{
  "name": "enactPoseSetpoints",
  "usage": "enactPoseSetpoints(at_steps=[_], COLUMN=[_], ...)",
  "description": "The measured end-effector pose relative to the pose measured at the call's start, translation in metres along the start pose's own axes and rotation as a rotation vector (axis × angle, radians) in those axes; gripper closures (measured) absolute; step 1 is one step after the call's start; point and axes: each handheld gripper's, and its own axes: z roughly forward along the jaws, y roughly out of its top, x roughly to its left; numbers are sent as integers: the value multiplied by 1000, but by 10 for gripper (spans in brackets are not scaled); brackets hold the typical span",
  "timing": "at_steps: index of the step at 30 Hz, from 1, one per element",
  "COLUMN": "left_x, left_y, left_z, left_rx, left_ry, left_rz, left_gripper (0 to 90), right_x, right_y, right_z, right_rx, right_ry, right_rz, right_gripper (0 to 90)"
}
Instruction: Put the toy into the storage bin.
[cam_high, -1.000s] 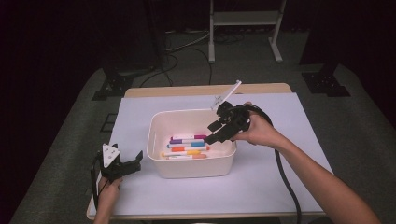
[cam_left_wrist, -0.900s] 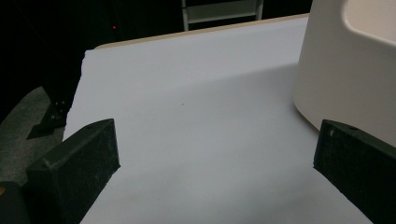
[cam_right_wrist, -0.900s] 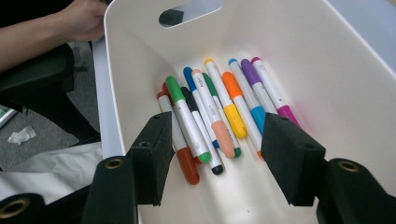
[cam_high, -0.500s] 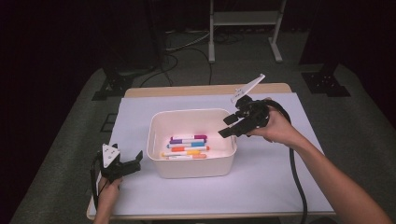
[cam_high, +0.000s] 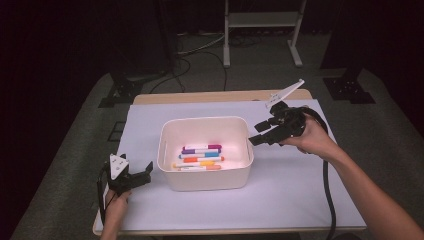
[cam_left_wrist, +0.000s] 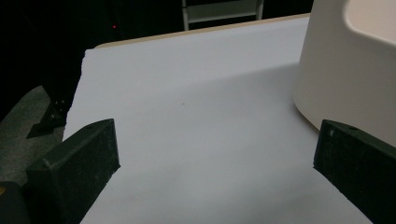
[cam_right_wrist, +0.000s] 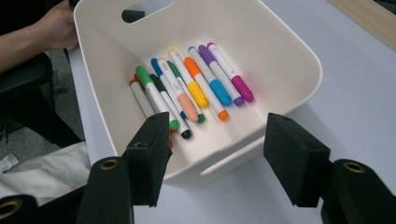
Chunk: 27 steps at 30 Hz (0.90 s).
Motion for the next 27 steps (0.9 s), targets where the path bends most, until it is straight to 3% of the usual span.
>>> enactPoseSetpoints(at_steps=[13, 27], left_x=[0, -1], left_y=[0, 0], left_z=[0, 0], left_rx=[-4, -5], left_ry=[1, 3], left_rz=[1, 2], left_gripper=[0, 0], right_x=[-13, -28], right_y=[-24, -63], right_z=[-11, -14], right_rx=[-17, -38], right_ry=[-17, -26], right_rz=[47, 124], right_gripper=[397, 394])
